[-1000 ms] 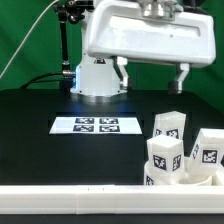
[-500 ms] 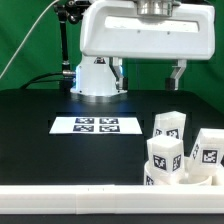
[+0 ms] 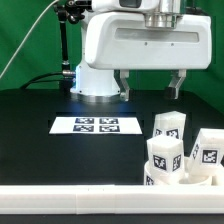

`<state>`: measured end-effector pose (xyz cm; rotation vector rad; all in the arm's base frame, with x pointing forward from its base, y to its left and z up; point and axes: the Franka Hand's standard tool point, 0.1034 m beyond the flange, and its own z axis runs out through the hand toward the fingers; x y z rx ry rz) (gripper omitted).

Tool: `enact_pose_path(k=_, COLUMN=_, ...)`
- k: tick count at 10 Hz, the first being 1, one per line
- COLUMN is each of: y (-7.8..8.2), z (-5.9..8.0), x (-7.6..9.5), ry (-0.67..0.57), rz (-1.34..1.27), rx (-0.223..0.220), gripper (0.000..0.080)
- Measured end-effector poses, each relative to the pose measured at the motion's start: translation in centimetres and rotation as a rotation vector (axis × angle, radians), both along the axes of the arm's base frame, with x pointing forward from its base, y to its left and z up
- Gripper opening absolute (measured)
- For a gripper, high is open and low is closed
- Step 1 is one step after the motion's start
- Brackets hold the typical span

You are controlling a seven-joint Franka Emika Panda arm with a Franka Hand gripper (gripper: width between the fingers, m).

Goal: Assemble stool

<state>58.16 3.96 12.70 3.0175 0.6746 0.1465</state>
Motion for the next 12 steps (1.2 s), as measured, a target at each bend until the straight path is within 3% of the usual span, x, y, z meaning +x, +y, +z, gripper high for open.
enact_pose_path(k=2, y=-0.1, z=-0.1, x=0.0, ry=0.005, rz=0.164, rx=-0.028, gripper=0.0649)
enact_pose_path(k=6, y=1.6, z=-0.7, x=0.5, ry=0.028, rz=0.489, rx=-0.08, gripper=0.0649)
enact_pose_path(k=10, y=0.6, z=-0.8, x=0.5, ry=0.051, rz=0.751, rx=-0.145, gripper=0.0649)
enact_pose_path(k=12, y=1.8, z=-1.0, x=0.6, ry=0.071, rz=0.938, rx=-0.19, gripper=0.0649)
